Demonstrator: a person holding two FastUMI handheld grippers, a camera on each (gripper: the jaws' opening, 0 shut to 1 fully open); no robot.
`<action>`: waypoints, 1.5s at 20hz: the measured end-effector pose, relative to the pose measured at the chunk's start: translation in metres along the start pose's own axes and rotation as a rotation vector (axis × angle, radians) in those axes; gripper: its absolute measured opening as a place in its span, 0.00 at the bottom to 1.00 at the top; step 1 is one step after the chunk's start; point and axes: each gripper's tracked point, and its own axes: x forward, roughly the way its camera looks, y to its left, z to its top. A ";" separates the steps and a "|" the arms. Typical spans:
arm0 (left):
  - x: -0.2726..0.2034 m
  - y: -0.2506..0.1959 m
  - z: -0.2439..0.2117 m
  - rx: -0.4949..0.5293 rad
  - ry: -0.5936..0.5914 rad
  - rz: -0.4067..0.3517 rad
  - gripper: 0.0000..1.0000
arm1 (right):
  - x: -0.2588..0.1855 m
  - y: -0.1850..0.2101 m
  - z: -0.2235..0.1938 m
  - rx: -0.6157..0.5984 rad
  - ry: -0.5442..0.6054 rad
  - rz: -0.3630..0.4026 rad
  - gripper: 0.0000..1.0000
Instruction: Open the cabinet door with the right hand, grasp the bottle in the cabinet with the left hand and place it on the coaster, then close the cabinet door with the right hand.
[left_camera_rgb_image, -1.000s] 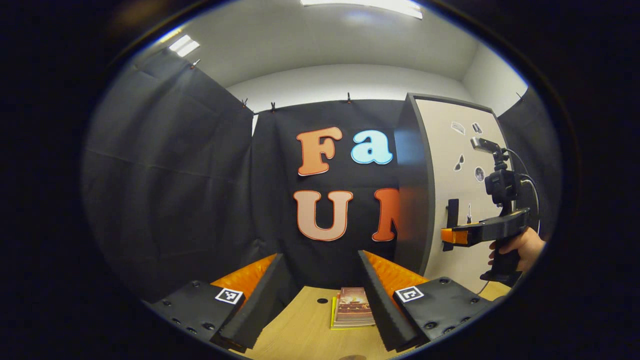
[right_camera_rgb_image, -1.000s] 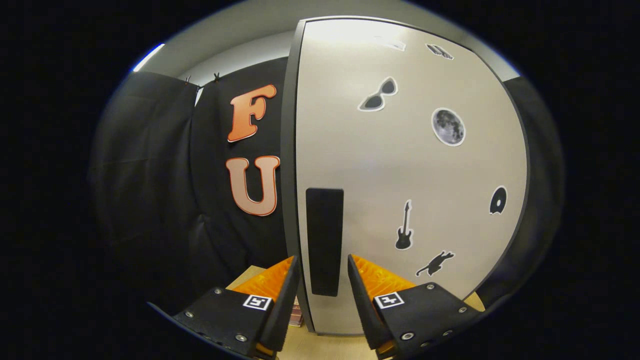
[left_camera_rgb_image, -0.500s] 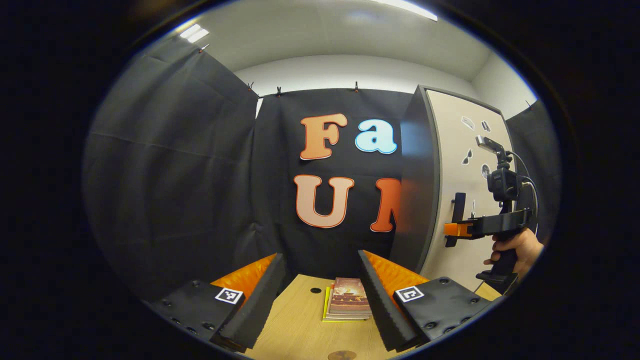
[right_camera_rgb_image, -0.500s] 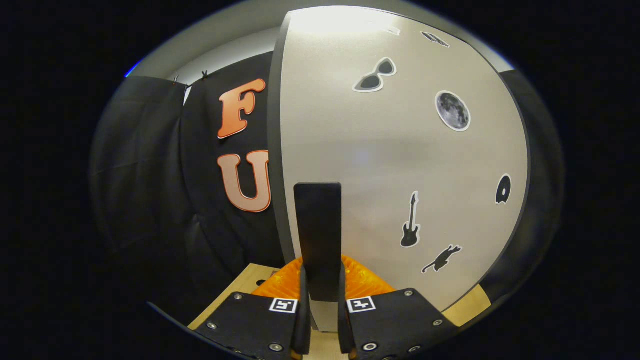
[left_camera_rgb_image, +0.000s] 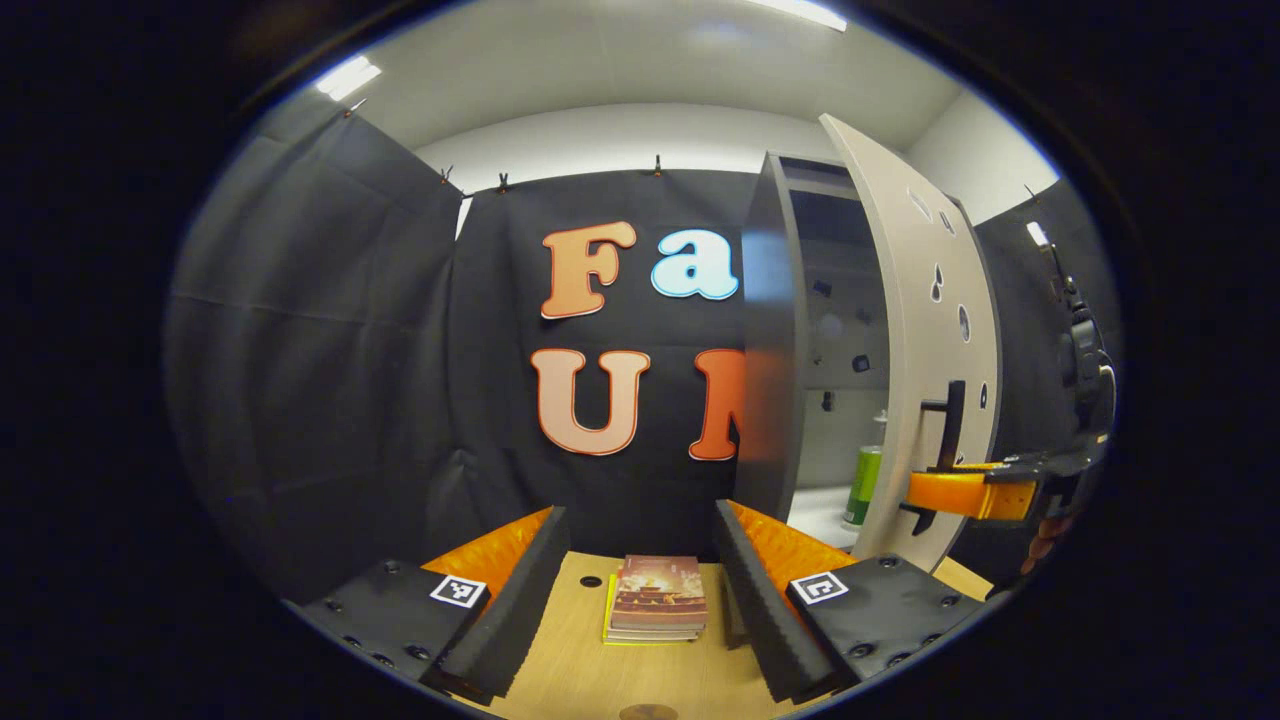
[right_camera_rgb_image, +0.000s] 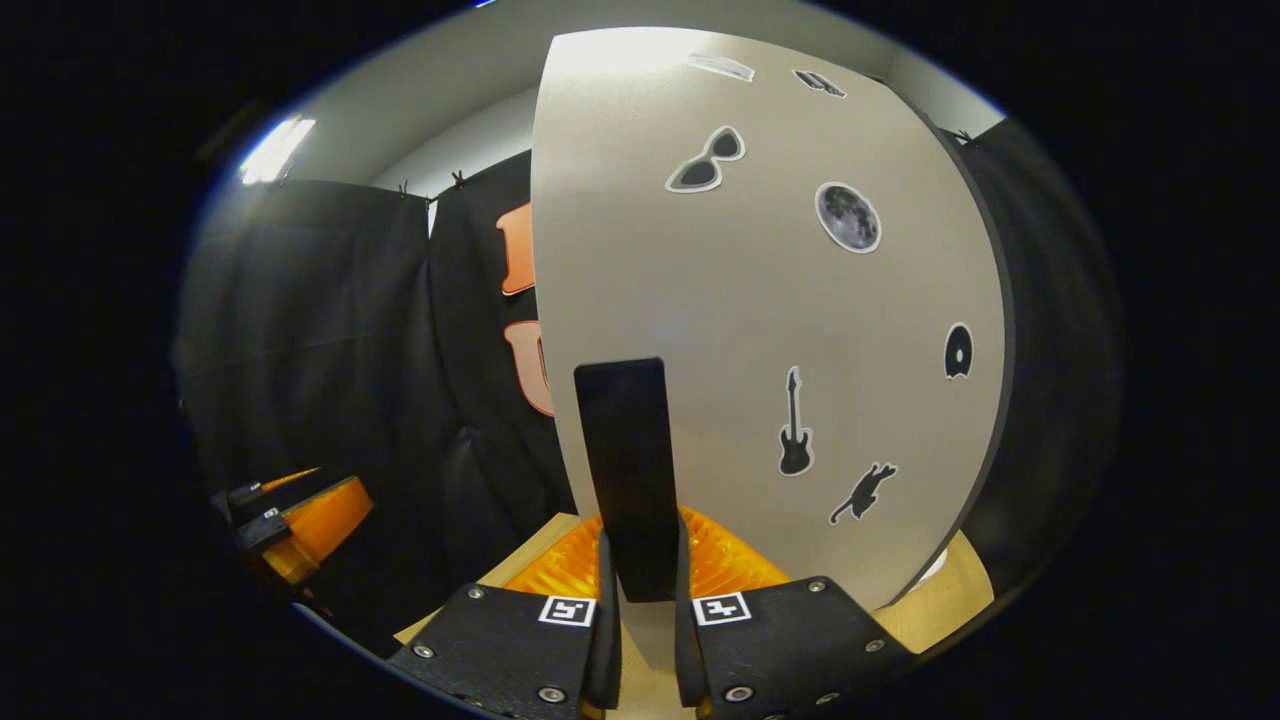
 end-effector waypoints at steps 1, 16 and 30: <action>0.000 -0.013 0.007 0.003 -0.017 -0.015 0.95 | -0.005 -0.002 0.001 0.005 -0.005 0.010 0.22; 0.015 -0.170 0.029 -0.006 -0.072 -0.186 0.95 | -0.048 -0.037 0.004 0.031 -0.053 -0.017 0.21; -0.001 -0.266 0.029 0.009 -0.061 -0.258 0.95 | -0.062 -0.101 0.018 -0.029 -0.113 -0.301 0.13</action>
